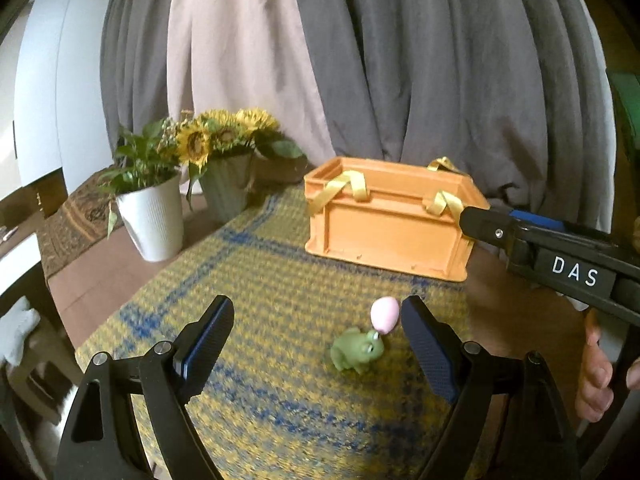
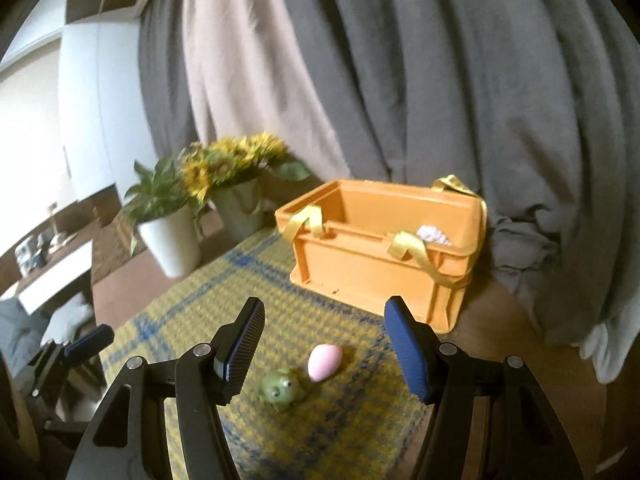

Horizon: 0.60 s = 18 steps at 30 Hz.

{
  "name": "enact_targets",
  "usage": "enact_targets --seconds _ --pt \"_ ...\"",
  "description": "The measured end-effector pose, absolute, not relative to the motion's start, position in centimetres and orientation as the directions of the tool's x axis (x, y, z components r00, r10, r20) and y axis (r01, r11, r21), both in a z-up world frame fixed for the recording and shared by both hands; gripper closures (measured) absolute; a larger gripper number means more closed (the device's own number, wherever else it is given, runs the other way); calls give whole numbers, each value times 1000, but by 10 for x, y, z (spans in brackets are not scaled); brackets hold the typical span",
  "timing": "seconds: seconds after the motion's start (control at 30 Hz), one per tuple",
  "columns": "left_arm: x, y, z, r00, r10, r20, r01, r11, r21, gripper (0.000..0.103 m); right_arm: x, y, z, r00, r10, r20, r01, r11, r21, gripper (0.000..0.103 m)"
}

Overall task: Organize soft objects
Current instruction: 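Withdraw both tools from the crate toward the frog toy and pink sponge, then grasp the green frog toy with the left gripper while the right grasps the pink sponge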

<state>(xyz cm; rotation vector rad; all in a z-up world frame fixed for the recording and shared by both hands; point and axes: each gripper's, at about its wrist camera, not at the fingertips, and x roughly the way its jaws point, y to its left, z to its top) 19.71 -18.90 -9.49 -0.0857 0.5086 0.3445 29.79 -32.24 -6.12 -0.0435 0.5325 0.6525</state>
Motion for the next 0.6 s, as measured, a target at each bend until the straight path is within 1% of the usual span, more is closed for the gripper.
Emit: enact_targets --seconds 0.1,0.3,0.6 --pt "204 -192 -106 802 318 -506 -361 932 14 20 306 -321 -72 639 587 -497 -620 776 119 40" --pt "223 -197 -131 763 334 -553 -375 926 41 24 331 -310 -102 548 625 -556 -680 720 139 40" --pt "255 -200 -166 707 322 -630 -341 935 95 30 364 -290 -145 435 642 -631 -720 669 184 41"
